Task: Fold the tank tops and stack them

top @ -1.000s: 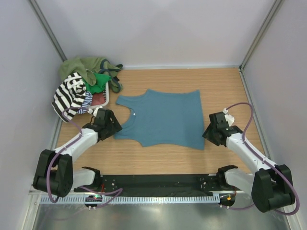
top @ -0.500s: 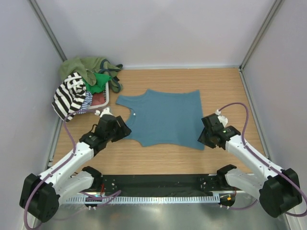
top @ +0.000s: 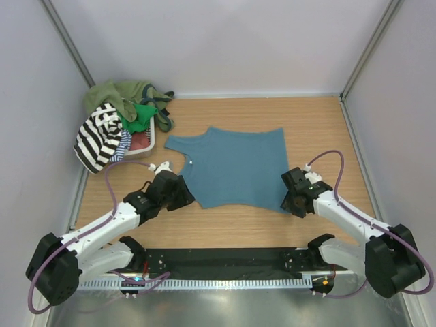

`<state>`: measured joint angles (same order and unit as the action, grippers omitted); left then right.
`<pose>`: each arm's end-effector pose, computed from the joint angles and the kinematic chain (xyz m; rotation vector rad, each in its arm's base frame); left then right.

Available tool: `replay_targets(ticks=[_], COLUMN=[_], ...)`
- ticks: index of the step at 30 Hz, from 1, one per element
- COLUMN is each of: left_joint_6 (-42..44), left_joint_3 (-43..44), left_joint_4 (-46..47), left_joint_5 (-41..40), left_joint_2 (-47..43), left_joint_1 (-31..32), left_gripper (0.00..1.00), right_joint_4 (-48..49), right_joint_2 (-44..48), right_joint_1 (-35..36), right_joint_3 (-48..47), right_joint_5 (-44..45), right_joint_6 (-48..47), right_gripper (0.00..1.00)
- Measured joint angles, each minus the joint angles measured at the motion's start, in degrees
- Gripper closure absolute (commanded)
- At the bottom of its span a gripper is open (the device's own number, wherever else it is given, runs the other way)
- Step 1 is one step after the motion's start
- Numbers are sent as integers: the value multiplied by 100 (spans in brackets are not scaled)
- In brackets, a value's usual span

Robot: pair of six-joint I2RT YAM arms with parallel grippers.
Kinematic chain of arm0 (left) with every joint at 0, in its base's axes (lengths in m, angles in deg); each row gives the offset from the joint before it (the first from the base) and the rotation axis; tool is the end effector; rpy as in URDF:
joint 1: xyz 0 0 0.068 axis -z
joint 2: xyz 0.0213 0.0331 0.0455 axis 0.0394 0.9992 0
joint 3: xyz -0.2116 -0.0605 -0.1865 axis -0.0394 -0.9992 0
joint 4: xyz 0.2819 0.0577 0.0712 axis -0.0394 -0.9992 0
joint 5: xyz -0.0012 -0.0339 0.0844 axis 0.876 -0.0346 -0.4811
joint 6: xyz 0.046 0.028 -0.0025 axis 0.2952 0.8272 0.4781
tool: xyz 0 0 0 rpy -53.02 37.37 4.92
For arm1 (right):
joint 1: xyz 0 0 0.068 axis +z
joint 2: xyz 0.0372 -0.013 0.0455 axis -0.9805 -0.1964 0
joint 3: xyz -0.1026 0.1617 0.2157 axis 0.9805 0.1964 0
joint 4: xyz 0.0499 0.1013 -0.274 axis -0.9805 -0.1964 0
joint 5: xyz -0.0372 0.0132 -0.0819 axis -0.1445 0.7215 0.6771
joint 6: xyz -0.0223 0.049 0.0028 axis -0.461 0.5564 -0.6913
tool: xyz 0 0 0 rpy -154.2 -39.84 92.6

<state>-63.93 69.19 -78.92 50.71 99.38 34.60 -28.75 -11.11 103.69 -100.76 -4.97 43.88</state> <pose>0.1789 -0.1293 0.1900 -0.4101 2.4534 -0.5835 0.1795 0.0735 0.1655 0.6705 2.6475 -0.0140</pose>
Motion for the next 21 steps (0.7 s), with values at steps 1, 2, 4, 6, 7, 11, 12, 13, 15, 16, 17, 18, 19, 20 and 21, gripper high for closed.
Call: replay_targets(ticks=[1, 2, 4, 6, 7, 11, 12, 13, 15, 16, 17, 18, 19, 20, 21], left_joint_6=[-20, -26, -48, -72, -90, -186, -197, -201, -205, -208, -208, -208, -208, -208, -208], left_joint_3=[0, 0, 0, 0, 0, 0, 0, 2, 2, 2, 2, 2, 4, 15, 26], left_joint_4=[0, 2, 4, 17, 28, 101, 131, 157, 181, 190, 203, 225, 251, 267, 295], left_joint_5=[-9, -17, -20, -42, -74, -157, -173, -177, -184, -188, -197, -205, -214, -221, -223], left_joint_2=[7, 13, 46, 122, 177, 479, 579, 686, 868, 922, 979, 1023, 1058, 1095, 1134], left_joint_1=[63, 122, 232, 356, 439, 723, 785, 833, 894, 905, 916, 916, 916, 916, 916], left_gripper=[48, 49, 49, 49, 50, 51, 51, 51, 51, 52, 52, 52, 52, 52, 52], right_joint_4=[48, 92, 197, 310, 374, 542, 592, 654, 763, 833, 901, 949, 994, 1043, 1088], right_joint_2=[-68, -133, -243, -334, -376, -487, -505, -533, -577, -597, -610, -619, -632, -643, -643], right_joint_1=[0, 0, 0, 0, 0, 0, 0, 0, 0, 0, 0, 0, 0, 0, 0], right_joint_3=[17, 22, 33, 48, 59, 68, 68, 68, 66, 68, 68, 70, 70, 70, 76], right_joint_5=[20, 37, 66, 76, 83, 116, 129, 140, 146, 149, 149, 142, 140, 133, 127], right_joint_6=[2, 7, 15, 24, 28, 24, 26, 35, 37, 46, 48, 48, 48, 48, 48], right_gripper=[58, 58, 60, 61, 62, 75, 84, 89, 97, 98, 98, 99, 99, 99, 99])
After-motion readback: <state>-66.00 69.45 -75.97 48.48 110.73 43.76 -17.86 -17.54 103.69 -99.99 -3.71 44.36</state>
